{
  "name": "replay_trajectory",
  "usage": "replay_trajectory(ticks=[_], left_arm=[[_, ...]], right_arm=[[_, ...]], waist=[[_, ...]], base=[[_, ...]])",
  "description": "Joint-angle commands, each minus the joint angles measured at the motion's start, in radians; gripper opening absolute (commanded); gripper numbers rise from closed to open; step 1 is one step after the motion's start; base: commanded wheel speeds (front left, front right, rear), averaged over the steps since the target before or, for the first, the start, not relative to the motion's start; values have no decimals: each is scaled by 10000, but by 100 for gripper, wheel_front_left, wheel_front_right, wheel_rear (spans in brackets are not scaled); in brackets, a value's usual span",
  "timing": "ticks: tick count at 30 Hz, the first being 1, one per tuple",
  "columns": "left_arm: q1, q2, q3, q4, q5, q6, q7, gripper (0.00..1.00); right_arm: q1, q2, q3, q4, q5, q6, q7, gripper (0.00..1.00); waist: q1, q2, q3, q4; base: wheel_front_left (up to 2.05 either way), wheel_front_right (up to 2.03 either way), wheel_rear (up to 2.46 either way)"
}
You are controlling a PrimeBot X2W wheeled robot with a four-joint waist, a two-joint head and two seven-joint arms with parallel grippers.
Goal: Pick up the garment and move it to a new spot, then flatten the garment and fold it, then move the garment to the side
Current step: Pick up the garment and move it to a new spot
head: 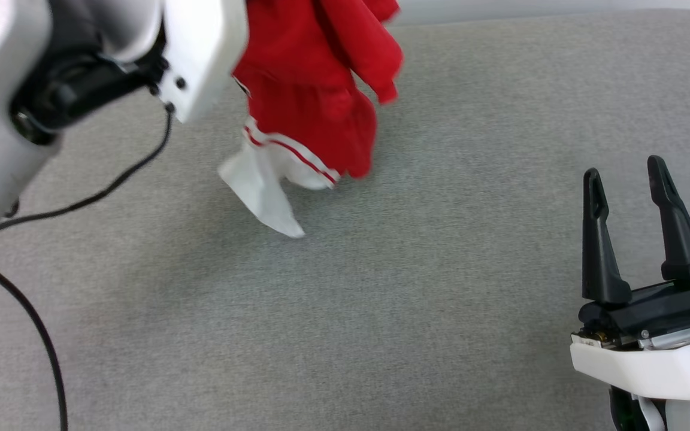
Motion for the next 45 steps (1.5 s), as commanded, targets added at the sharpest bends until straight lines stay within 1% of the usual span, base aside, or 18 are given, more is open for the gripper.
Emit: replay_trajectory(ticks=[1, 5, 9, 14, 19, 23, 26, 30, 33, 34, 35, 37, 40, 41, 45], left_arm=[[-48, -48, -174, -60, -66, 6, -92, 0], [386, -185, -899, -300, -127, 6, -306, 0], [969, -345, -1470, -365, -189, 6, -761, 0], [2030, -863, -2330, -151, -260, 6, -1500, 0], [3135, -1712, -2975, 411, -69, 6, -1971, 0], [4160, -2363, -3138, 799, 291, 4, -1892, 0], [5102, -2771, -3153, 871, 762, 4, -1400, 0], [5842, -3068, -3150, 944, 1191, 4, -1038, 0], [5905, -3213, -3152, 1061, 1258, 4, -1372, 0], [5809, -3249, -3149, 1104, 1333, 6, -1600, 37], [5651, -3258, -3142, 1223, 1417, 6, -1966, 100], [5501, -3307, -3079, 1444, 1521, 6, -2744, 100], [5480, -3356, -2724, 1597, 1669, 61, -3887, 100], [5517, -3347, -2570, 1576, 1735, 143, -4259, 100], [5819, -3166, -2069, 1397, 2105, 810, -5490, 100]], right_arm=[[120, 28, -19, 27, 48, -3, -21, 100], [161, 28, -96, 75, 98, -3, -21, 100], [207, 27, -132, 118, 166, -3, -21, 100], [90, 27, -129, 209, 188, -3, -21, 100], [-40, 27, -128, 340, 184, -3, -21, 100], [-109, 26, -96, 449, 214, -3, -21, 100], [-98, 26, -132, 524, 288, -3, -21, 100], [-66, 26, -91, 598, 289, -3, -21, 100], [1, 26, -123, 674, 265, -3, -21, 100], [34, 26, -143, 704, 252, -3, -21, 100], [70, 26, -161, 728, 234, -3, -21, 100], [151, 26, -171, 781, 203, -3, -21, 100], [291, 26, -258, 831, 163, -3, -21, 100], [361, 26, -273, 848, 152, -3, -21, 100], [580, 26, -315, 896, 115, -3, -21, 100]], waist=[[1, 0, -13, -213], [1, 0, 47, -398], [1, 0, 138, -433], [1, 0, 350, -295], [1, 0, 532, -178], [1, 0, 637, -208], [1, 0, 684, -259], [1, 0, 660, -288], [1, 0, 528, -265], [1, 0, 455, -248], [1, 0, 377, -230], [1, 0, 184, -200], [1, 0, -152, -112], [1, 0, -266, -77], [1, 0, -683, 106]], base=[[0, 0, 0], [0, 0, 0], [0, 0, 0], [0, 0, 0], [0, 0, 0], [0, 0, 0], [0, 0, 0], [0, 0, 0], [0, 0, 0], [0, 0, 0], [0, 0, 0], [0, 0, 0], [0, 0, 0], [0, 0, 0], [0, 0, 0]])
